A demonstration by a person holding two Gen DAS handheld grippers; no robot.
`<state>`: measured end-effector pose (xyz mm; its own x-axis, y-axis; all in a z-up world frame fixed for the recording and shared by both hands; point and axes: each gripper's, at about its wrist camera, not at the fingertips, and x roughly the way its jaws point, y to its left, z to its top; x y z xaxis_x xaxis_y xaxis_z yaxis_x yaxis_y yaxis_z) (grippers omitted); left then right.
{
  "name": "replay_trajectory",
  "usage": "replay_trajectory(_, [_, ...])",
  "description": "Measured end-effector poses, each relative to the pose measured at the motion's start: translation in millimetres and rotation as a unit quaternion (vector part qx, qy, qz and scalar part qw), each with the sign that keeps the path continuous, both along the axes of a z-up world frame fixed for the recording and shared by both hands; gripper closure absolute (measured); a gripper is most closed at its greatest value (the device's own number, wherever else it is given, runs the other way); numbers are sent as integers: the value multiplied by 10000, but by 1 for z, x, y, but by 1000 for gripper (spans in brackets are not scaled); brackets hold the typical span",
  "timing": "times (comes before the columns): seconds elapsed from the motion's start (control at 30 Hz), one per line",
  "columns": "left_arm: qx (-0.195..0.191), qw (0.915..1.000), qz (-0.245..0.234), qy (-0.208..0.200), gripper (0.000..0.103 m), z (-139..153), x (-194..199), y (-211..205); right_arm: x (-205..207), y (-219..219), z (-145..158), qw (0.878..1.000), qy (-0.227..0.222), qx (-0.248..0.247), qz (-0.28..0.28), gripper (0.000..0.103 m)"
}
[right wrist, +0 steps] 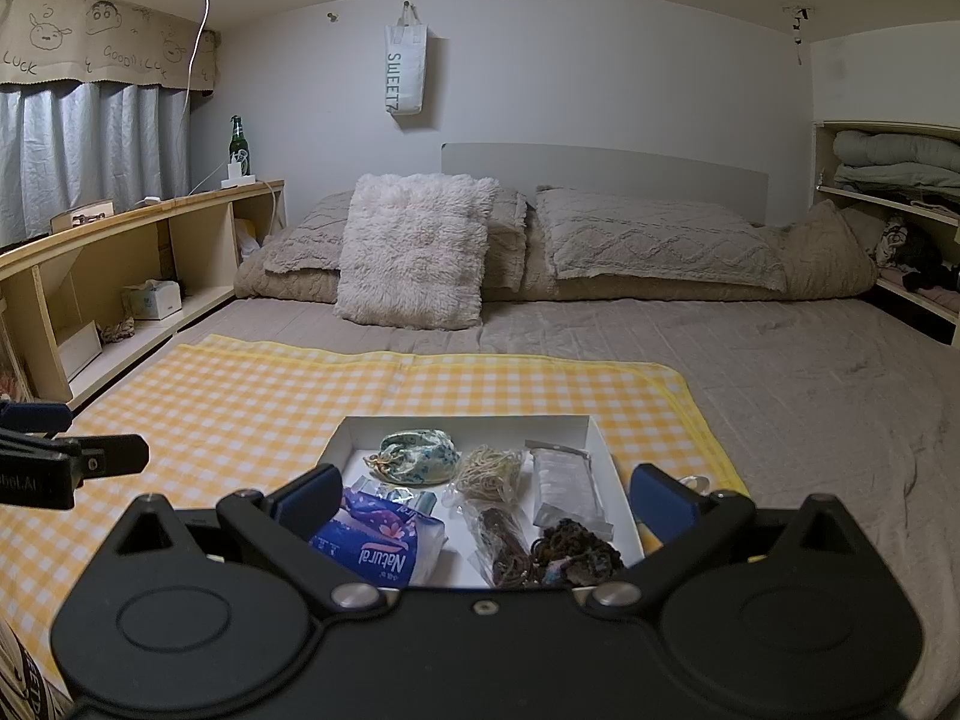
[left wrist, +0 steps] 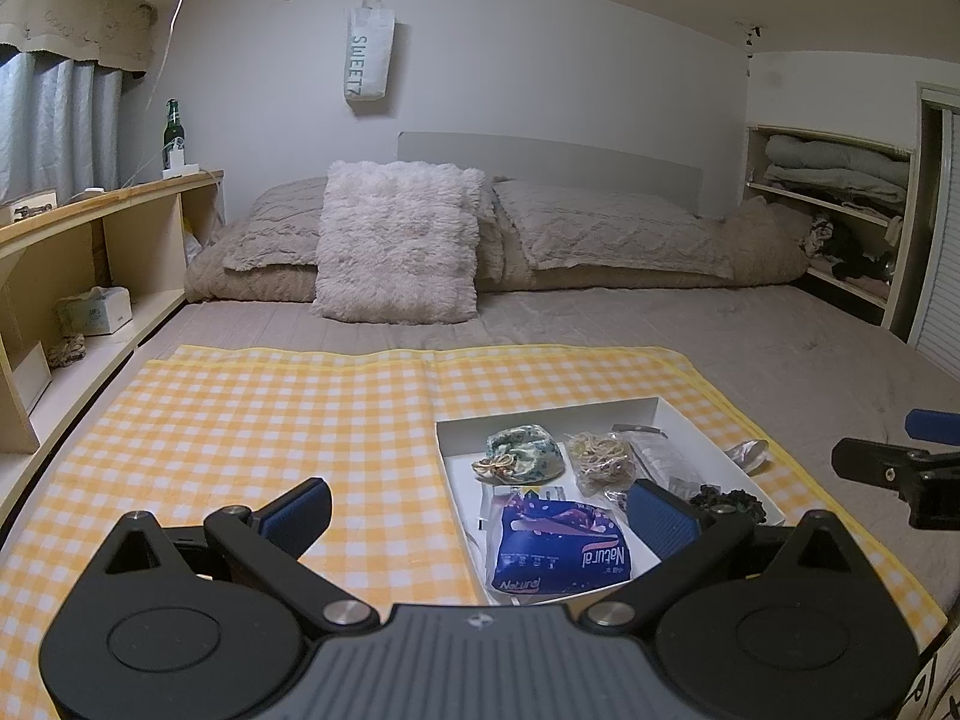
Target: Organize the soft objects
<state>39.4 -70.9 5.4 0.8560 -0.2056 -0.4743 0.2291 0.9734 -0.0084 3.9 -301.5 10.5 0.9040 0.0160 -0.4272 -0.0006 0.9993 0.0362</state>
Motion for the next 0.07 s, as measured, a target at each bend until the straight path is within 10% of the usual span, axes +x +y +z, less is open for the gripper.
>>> replay_trajectory(0.07, [-1, 10000, -5, -6, 0, 1, 0, 0, 0, 0, 0, 10000, 1, 2, -2, 0])
